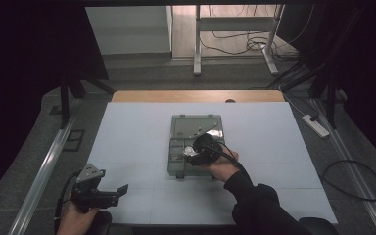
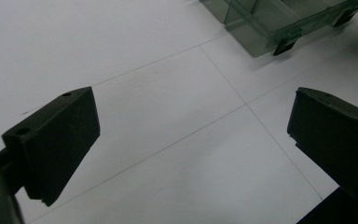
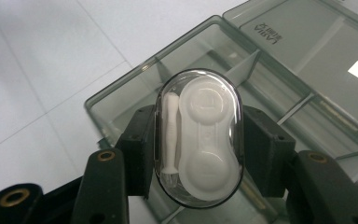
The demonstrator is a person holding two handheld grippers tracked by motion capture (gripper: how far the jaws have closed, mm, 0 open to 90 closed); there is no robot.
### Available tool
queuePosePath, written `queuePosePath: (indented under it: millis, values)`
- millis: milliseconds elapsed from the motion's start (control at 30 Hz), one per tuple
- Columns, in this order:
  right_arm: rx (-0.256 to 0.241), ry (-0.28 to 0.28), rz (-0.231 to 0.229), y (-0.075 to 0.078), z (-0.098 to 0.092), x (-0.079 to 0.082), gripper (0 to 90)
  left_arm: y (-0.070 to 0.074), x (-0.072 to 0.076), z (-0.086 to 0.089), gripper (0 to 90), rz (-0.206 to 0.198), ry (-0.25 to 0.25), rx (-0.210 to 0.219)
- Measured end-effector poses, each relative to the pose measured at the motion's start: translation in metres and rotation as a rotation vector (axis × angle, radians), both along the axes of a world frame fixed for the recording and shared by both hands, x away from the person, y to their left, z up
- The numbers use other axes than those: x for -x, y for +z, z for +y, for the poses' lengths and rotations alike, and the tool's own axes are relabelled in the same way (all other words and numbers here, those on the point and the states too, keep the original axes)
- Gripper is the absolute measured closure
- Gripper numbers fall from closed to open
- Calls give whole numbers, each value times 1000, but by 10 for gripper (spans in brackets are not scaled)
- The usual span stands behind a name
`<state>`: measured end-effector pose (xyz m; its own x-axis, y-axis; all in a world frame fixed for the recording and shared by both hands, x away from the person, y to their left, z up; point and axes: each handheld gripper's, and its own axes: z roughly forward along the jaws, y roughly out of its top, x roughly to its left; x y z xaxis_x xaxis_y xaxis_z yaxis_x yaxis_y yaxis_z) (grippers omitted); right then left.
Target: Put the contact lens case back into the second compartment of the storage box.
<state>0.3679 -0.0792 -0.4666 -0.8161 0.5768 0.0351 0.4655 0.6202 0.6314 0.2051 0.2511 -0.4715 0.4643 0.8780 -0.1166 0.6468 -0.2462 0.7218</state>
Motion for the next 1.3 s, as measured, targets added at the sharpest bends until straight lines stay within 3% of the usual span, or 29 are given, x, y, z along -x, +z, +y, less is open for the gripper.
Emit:
queuePosePath:
  millis: [800,1233,1300]
  values:
    - [5,-88,-27,-12,16,-33,491,0,0,0,22,2,-1,-4]
    - [14,-110,-1,-21,16,-40,481,0,0,0,23,4,3,-4]
    - [19,-110,4,-21,16,-39,446,0,0,0,23,4,3,-5]
